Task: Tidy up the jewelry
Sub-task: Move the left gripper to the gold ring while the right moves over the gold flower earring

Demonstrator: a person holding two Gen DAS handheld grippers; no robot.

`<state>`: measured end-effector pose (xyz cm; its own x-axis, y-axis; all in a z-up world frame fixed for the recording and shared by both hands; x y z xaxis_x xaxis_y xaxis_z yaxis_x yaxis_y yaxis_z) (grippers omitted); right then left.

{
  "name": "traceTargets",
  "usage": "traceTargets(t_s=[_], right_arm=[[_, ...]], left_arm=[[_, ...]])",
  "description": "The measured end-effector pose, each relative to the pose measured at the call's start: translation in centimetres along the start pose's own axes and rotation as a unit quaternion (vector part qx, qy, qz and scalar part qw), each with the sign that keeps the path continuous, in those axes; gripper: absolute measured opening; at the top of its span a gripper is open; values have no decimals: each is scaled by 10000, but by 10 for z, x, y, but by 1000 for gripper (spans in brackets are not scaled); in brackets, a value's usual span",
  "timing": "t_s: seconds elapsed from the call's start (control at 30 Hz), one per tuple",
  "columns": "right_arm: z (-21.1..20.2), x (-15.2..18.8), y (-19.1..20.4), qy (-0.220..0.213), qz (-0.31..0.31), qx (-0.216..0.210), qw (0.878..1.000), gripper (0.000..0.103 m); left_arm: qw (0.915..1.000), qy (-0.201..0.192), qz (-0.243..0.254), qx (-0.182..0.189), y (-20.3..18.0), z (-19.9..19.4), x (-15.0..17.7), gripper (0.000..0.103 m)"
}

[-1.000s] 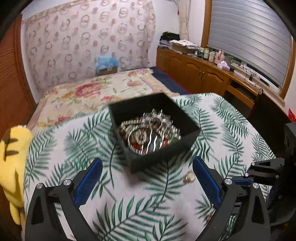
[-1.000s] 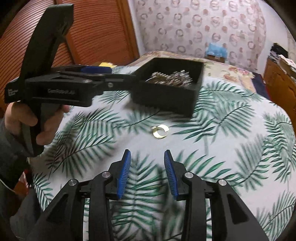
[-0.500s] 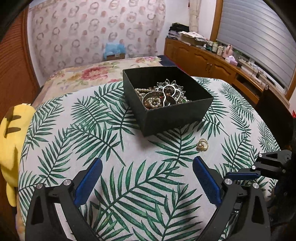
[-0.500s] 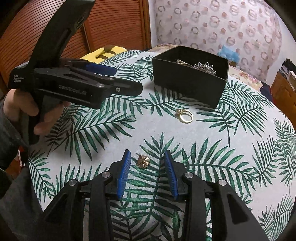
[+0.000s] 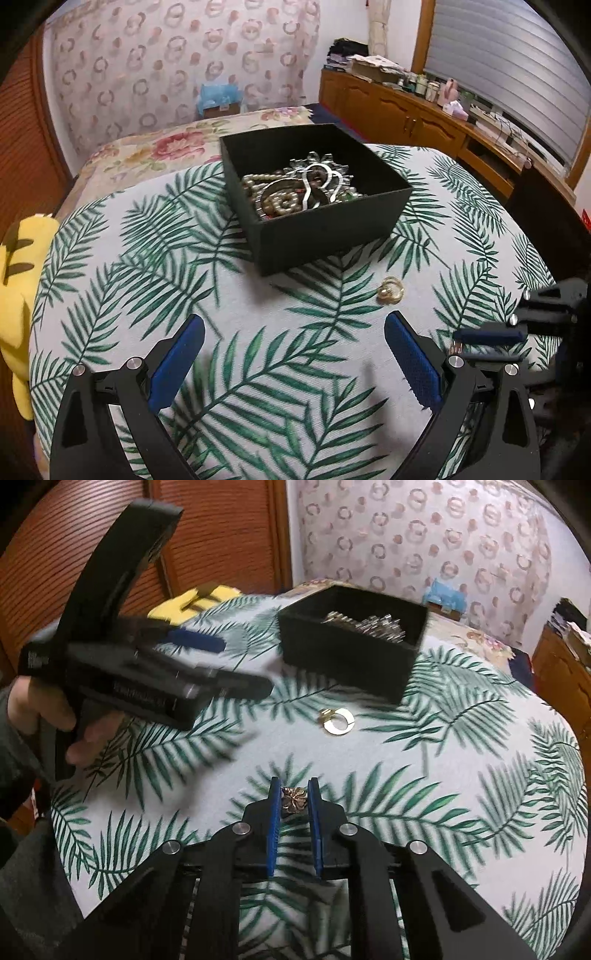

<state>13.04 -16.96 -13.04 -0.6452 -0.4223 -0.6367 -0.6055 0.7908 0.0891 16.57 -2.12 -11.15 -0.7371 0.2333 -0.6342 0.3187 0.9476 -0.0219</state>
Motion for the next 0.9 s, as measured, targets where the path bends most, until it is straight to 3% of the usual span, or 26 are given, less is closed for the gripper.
traceTargets(t_s=[0.23, 0.37, 0.67, 0.9], right_arm=[[-9, -6, -37, -166, 278, 304, 9990, 16], [-10, -8, -54, -209, 418, 400, 9981, 16], [-11, -12, -72, -313, 570, 488, 9967, 16], [-11, -14, -77, -347, 632, 449, 9964, 16]], left_arm=[[9995, -6, 283, 108, -20, 10, -13, 94], [9987, 71, 426, 257, -32, 16, -18, 74], [9962, 267, 735, 371, -54, 35, -21, 47], [9961, 193, 806, 307, -56, 38, -17, 44]])
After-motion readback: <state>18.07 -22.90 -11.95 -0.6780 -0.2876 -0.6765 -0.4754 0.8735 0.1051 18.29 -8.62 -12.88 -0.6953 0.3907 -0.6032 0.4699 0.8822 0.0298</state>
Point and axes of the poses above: each gripper's, at about its wrist camera, not at the fingertips, and z roughly the way its jaws point, y to its left, x to its underside, the point moved 1 cm from there along z, roughly the way its jaws point, and after that the axes turned 4 degrees about z, right-handed, at the moved point
